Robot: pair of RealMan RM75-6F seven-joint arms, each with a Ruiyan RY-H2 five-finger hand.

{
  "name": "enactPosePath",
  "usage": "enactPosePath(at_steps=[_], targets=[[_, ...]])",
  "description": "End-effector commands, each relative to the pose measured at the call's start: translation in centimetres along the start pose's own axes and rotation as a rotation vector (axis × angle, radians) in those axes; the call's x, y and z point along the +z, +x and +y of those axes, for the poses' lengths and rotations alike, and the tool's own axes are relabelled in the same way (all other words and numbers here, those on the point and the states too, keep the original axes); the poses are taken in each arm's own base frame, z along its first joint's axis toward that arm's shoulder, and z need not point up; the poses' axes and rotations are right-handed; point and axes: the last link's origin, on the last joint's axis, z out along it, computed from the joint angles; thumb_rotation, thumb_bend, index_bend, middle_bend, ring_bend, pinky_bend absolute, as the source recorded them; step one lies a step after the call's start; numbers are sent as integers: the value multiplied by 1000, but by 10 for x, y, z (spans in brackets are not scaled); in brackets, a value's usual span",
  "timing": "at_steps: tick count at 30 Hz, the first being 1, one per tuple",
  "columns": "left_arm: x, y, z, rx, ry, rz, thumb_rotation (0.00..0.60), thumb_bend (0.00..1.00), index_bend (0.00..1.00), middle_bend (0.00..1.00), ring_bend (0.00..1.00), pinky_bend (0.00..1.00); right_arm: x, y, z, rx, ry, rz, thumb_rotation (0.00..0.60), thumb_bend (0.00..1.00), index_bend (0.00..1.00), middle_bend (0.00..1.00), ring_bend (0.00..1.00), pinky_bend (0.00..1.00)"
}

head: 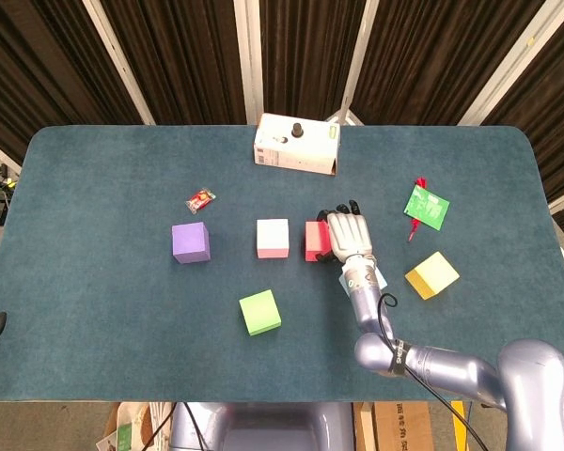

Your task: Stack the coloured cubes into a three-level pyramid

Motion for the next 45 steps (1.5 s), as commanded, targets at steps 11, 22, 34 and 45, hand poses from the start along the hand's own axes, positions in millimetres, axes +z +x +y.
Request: enactPosePath(at_steps=[11,22,34,45], targets=[[2,-1,-1,2,3,-4,600,389,61,0,0,0,6,-5,-11,26,-3,1,600,183,349,379,174,0],[2,0,-2,-1,8,-3,600,389,61,0,0,0,11,-7,-16,53,-2,26,600,183,350,378,174,0],[3,-1,-1,0,9,-4,600,389,62,0,0,0,11,-13,-21,63,12,17,600,182,349,378,174,0],[3,0,-2,-2,11,-1,600,389,62,0,0,0,13,-14,-23,66,8,19,600,183,349,378,174,0]])
